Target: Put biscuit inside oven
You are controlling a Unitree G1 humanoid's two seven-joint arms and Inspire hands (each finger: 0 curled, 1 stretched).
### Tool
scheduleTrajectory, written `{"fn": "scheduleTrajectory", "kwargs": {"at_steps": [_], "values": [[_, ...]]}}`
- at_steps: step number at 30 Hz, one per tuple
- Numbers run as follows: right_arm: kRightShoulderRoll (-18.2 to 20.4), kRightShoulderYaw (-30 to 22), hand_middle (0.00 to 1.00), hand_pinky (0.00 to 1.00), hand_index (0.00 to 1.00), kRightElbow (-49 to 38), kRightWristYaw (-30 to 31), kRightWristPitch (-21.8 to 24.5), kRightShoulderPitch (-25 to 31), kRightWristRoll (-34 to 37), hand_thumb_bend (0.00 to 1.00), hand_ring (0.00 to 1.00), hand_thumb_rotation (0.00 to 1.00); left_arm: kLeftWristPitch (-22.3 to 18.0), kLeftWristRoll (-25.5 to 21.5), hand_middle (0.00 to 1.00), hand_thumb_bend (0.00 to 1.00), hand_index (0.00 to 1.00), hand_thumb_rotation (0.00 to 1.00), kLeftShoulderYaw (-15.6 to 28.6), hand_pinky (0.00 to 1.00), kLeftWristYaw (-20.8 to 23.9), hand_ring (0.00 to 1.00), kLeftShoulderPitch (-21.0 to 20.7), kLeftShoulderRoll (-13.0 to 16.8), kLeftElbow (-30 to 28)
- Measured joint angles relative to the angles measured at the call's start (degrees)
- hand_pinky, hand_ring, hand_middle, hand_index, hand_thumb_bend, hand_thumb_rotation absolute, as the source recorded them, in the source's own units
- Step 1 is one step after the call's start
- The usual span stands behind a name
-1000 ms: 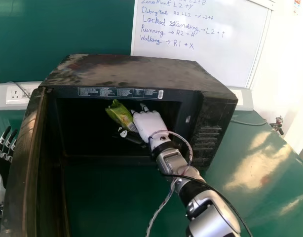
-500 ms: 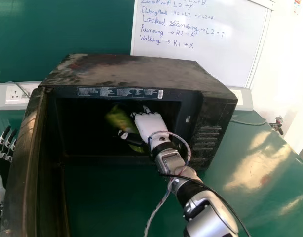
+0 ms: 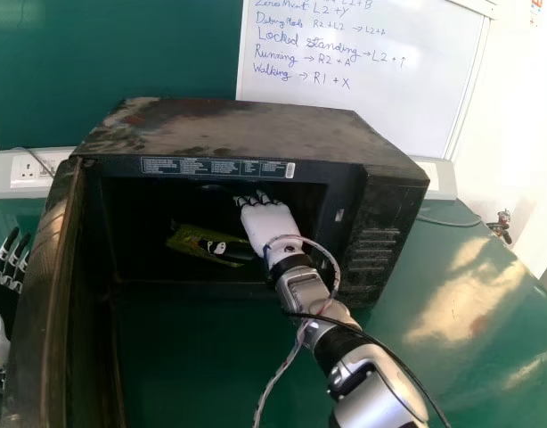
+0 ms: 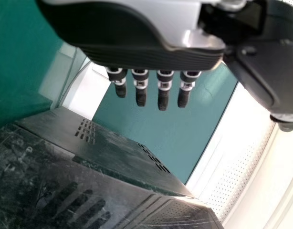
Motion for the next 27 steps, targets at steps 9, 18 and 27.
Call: {"fn": "scheduleTrajectory", "kwargs": {"at_steps": [9, 18, 27], "values": [[-0.4, -0.8, 0.98, 0.92, 1.0, -4.3, 3.7, 1.5, 1.7, 1.9, 1.0, 0.95, 0.78, 0.1, -0.1, 0.78, 0.02, 0.95, 0.0, 0.0, 0.0, 0.0, 0.69, 0.2, 0.0, -0.2], [-3.5, -1.7, 0.98, 0.88, 1.0, -15.4, 9.3, 4.3, 7.3, 2.7, 1.0, 0.96, 0.85, 0.1, -0.3, 0.78, 0.01, 0.94, 0.0, 0.0, 0.0, 0.0, 0.69, 0.0, 0.1, 0.2], [-8.4, -3.2, 0.97, 0.94, 0.99, -33.3, 15.4, 8.0, 16.7, 2.4, 1.0, 0.94, 0.9, 0.1, -0.4, 0.79, 0.01, 0.95, 0.0, 0.0, 0.0, -0.1, 0.7, 0.0, 0.2, 0.4]]}}
